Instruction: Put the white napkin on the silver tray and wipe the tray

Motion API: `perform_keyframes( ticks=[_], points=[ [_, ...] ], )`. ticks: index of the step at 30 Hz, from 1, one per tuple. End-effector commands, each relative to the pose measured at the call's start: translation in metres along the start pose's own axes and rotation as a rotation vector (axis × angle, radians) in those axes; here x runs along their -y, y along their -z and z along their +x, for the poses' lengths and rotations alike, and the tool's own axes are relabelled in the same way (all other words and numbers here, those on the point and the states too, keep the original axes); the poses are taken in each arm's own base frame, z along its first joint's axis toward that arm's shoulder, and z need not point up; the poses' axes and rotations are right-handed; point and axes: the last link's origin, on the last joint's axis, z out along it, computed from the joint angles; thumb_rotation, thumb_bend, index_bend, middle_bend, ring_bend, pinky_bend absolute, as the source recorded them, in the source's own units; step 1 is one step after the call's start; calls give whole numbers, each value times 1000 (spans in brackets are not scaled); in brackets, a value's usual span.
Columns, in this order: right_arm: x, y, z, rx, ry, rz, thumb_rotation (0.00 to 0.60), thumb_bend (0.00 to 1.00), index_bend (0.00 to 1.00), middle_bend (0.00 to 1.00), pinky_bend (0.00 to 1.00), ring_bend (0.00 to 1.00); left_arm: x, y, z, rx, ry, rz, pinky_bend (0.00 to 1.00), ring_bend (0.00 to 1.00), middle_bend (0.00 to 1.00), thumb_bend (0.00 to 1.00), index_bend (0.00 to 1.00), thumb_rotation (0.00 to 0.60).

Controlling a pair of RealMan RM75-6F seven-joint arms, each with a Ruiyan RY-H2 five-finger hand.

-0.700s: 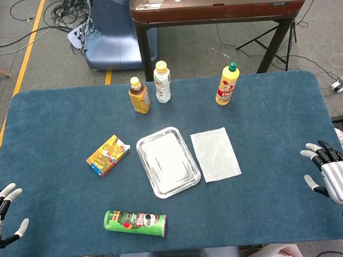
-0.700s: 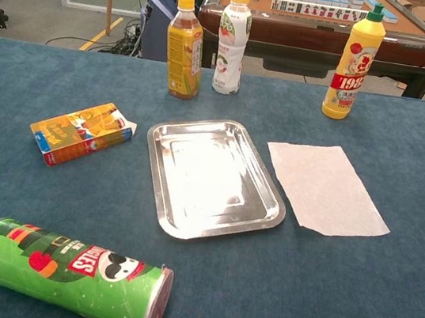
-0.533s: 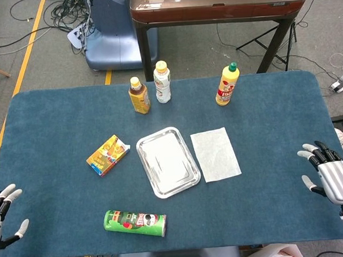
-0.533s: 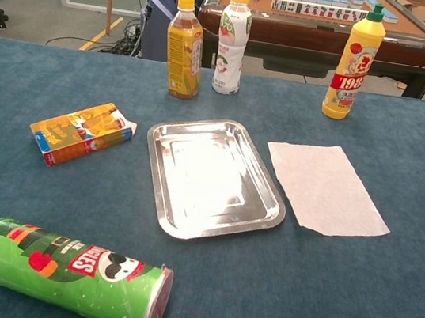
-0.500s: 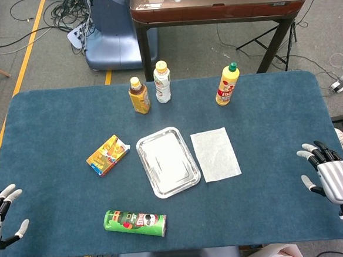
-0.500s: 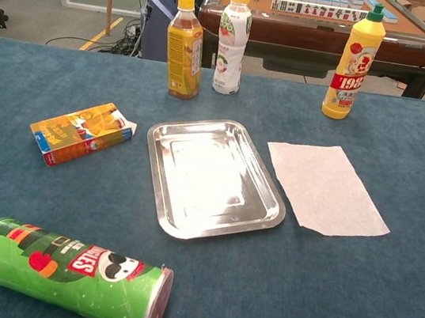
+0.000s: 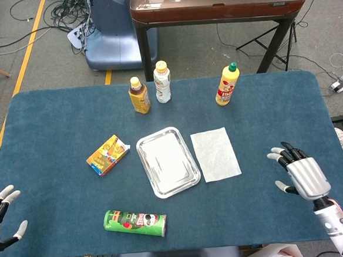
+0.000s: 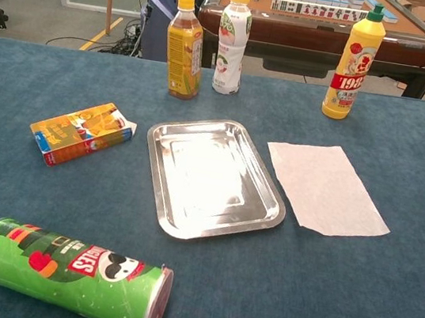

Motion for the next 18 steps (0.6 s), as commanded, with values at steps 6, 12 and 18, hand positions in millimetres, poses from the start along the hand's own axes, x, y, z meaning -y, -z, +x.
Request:
perform_keyframes(
  ticks=[6, 12, 18],
  points=[
    [36, -34, -17, 48, -9, 105, 600, 213, 328, 261, 308, 116, 6, 4, 2, -6, -2, 23, 0, 120, 122, 274, 203, 600],
    [54, -54, -30, 95, -8, 143, 600, 213, 357, 262, 310, 127, 8, 5, 3, -13, -3, 27, 0, 120, 123, 274, 203, 600],
    [69, -67, -40, 122, 9, 152, 600, 213, 365, 266, 311, 127, 10, 5, 2, -7, -3, 32, 0, 120, 122, 274, 203, 600]
  ],
)
